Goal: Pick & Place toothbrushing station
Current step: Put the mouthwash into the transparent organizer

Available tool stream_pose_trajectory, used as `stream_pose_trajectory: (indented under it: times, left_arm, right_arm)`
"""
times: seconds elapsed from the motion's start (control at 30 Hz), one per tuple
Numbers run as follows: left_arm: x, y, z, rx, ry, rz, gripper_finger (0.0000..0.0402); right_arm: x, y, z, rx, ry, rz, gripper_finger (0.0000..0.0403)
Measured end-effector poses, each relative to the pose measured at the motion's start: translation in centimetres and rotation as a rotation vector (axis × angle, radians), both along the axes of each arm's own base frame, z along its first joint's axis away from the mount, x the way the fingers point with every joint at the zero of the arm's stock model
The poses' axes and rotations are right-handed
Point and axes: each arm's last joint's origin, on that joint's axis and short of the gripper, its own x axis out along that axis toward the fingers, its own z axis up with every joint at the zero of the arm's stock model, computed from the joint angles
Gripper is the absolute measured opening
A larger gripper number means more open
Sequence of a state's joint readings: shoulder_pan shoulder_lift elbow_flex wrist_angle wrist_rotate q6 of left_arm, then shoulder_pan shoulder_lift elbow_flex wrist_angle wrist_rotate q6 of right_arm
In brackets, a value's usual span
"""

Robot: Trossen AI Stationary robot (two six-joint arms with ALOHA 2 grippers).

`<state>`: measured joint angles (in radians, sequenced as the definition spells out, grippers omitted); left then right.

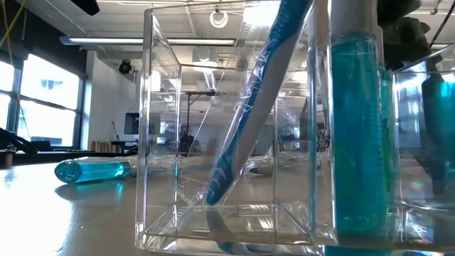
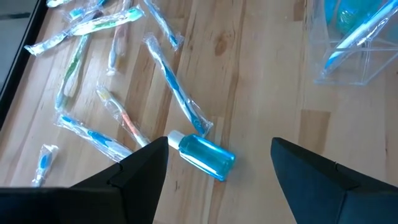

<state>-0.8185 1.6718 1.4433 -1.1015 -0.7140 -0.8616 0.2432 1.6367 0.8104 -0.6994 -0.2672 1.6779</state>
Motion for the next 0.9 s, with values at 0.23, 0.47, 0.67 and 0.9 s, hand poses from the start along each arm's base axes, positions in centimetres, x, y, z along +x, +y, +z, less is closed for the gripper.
stream_pose_trajectory:
  times: [0.23,0.47,0.67,0.9]
  left_arm:
    - [0.0,0.0,0.0,0.002,-0.002,0.001,0.0278]
    - [0.0,0.0,0.0,0.002,-0.003,0.001,0.0278]
    - [0.0,0.0,0.1,0.011,-0.016,0.005,0.0278]
    - [0.1,-0.1,0.1,-0.004,-0.031,0.01,0.0278]
  right_arm:
    - [0.0,-0.1,0.0,-0.029,-0.036,0.104,0.0086]
    - [-0.3,-0.4,1.1,-0.106,-0.092,0.177,0.0086]
    - [-0.2,0.1,5.0,-0.206,-0.264,0.223,0.0086]
    - [0.1,2.8,12.4,-0.411,-0.631,0.382,0.0086]
